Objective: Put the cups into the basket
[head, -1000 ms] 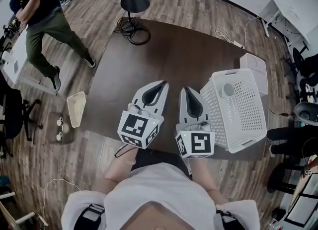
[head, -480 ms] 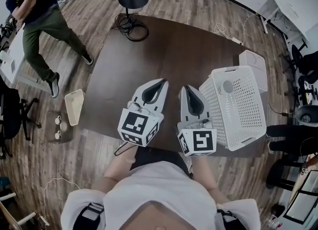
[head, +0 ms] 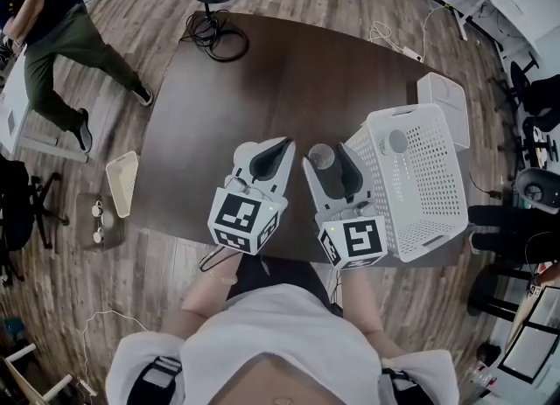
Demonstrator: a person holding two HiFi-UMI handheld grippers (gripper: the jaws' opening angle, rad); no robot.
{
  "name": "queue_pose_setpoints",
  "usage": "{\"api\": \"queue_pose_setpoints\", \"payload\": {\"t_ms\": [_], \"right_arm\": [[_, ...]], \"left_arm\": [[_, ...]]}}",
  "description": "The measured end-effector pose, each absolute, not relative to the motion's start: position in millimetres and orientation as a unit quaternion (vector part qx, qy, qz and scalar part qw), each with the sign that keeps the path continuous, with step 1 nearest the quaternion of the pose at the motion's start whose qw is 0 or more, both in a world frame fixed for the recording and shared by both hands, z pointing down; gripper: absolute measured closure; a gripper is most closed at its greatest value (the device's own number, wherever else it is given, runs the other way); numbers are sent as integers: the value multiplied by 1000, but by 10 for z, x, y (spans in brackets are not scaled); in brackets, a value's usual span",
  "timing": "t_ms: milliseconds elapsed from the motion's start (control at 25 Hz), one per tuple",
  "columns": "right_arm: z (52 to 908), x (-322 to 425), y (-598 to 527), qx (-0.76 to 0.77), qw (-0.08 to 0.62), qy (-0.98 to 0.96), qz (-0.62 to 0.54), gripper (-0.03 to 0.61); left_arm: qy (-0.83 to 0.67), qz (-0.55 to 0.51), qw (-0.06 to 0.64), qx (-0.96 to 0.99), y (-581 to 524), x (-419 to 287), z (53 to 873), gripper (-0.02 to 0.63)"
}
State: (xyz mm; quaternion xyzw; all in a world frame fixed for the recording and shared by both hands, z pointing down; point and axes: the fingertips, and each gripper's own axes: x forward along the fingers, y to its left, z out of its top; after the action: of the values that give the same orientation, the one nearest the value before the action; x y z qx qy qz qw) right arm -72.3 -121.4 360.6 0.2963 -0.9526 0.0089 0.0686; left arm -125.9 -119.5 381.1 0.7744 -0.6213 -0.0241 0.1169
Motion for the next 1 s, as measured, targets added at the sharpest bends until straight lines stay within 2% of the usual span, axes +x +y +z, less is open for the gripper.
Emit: {"api": "queue_pose_setpoints", "payload": {"t_ms": [40, 120, 200, 480, 1000], "right_arm": [[3663, -732, -1212, 289, 80, -954, 13, 320], [3778, -741, -1217, 279, 103, -954, 24, 272], [3888, -730, -1233, 273, 124, -953, 36, 248], [4266, -591, -1383, 284, 193, -937, 60, 242], [4931, -472, -1646, 313, 281, -901, 101, 242]], "left_arm": [[-619, -23, 120, 776, -1207, -1243, 3834, 604], [-617, -21, 125, 777, -1238, -1226, 3884, 604], [-617, -19, 131, 776, -1275, -1238, 3948, 604], [-619, -13, 157, 769, -1421, -1284, 4172, 604], [-601, -4, 204, 773, -1640, -1139, 4619, 604]]}}
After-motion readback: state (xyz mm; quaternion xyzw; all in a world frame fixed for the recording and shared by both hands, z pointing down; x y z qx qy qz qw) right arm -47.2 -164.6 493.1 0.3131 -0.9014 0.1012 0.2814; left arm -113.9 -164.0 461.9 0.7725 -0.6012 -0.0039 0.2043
